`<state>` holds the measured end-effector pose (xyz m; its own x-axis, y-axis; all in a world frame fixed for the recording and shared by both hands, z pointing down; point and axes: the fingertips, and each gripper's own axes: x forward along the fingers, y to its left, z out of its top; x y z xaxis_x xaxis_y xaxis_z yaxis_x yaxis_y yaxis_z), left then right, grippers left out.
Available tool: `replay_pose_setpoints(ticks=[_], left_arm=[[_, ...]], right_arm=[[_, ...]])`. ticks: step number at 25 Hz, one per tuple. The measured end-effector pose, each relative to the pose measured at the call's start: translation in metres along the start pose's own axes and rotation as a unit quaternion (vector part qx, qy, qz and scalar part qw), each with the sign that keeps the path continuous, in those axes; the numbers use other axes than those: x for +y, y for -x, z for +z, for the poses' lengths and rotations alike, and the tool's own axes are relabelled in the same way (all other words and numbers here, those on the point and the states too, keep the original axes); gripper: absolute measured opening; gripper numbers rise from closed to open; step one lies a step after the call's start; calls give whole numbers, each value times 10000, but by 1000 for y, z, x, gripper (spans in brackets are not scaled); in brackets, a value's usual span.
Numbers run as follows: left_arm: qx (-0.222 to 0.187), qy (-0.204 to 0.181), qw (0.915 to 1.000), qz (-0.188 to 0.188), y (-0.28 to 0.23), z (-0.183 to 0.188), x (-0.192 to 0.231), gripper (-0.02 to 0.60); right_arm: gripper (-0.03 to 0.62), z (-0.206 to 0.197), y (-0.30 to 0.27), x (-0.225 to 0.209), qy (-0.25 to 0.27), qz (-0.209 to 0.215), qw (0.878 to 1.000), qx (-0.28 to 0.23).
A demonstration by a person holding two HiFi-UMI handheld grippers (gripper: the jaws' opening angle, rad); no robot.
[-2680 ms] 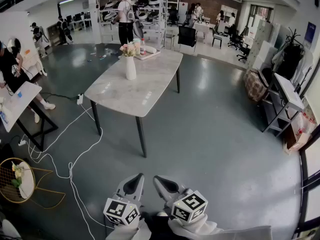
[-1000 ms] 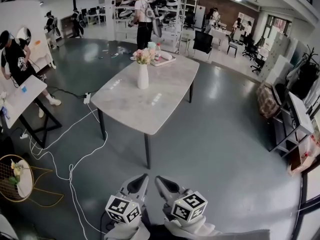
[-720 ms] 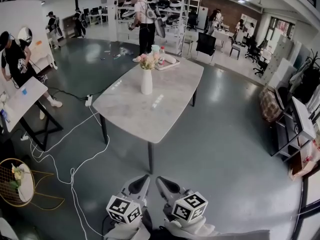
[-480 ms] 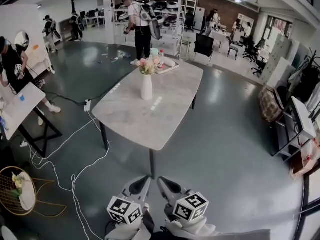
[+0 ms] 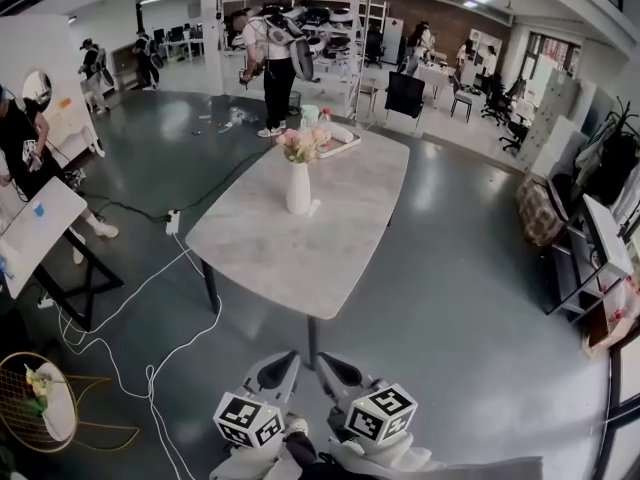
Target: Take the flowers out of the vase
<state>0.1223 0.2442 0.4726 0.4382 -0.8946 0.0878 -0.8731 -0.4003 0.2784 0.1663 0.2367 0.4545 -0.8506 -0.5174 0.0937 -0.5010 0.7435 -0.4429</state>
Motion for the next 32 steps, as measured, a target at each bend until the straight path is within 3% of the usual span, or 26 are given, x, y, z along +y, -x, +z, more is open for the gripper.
replay_pose_setpoints(ticks=[14, 32], left_arm=[[-22, 12, 10000, -4, 0, 5, 73, 2], [104, 214, 9997, -4, -1, -10, 106, 2]], right_arm=[[-2, -11, -66, -7, -44, -214, 9998, -40], [-2, -24, -105, -19, -129, -362, 9992, 65]])
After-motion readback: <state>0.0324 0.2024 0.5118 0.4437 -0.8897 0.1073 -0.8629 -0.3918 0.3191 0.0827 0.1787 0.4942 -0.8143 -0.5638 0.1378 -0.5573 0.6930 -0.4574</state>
